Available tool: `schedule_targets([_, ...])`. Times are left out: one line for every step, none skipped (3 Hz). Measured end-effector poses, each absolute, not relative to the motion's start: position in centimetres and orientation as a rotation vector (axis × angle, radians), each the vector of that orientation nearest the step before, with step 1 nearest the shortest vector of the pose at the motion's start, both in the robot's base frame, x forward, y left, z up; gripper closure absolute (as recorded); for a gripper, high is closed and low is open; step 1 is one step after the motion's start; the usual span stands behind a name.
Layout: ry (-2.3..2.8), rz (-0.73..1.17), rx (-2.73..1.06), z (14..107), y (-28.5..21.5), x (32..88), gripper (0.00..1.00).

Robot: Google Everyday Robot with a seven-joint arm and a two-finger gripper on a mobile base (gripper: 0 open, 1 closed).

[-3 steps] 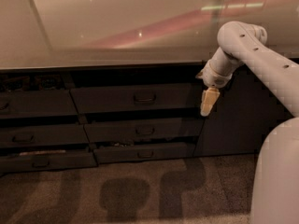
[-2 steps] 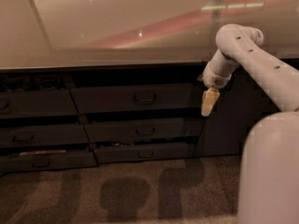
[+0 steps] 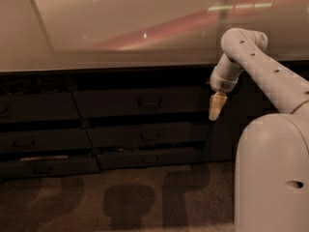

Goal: Open top drawer

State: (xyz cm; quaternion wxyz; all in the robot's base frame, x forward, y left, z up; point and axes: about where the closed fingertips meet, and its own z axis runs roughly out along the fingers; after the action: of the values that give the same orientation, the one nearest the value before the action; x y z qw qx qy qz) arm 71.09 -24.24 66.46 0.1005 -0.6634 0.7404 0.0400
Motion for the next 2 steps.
schedule_targets([2.214, 0.158, -1.935, 65.48, -24.45, 70.59, 0.19])
schedule_targets([2.227, 0.183, -1.908, 65.28, -24.64, 70.32, 0.42])
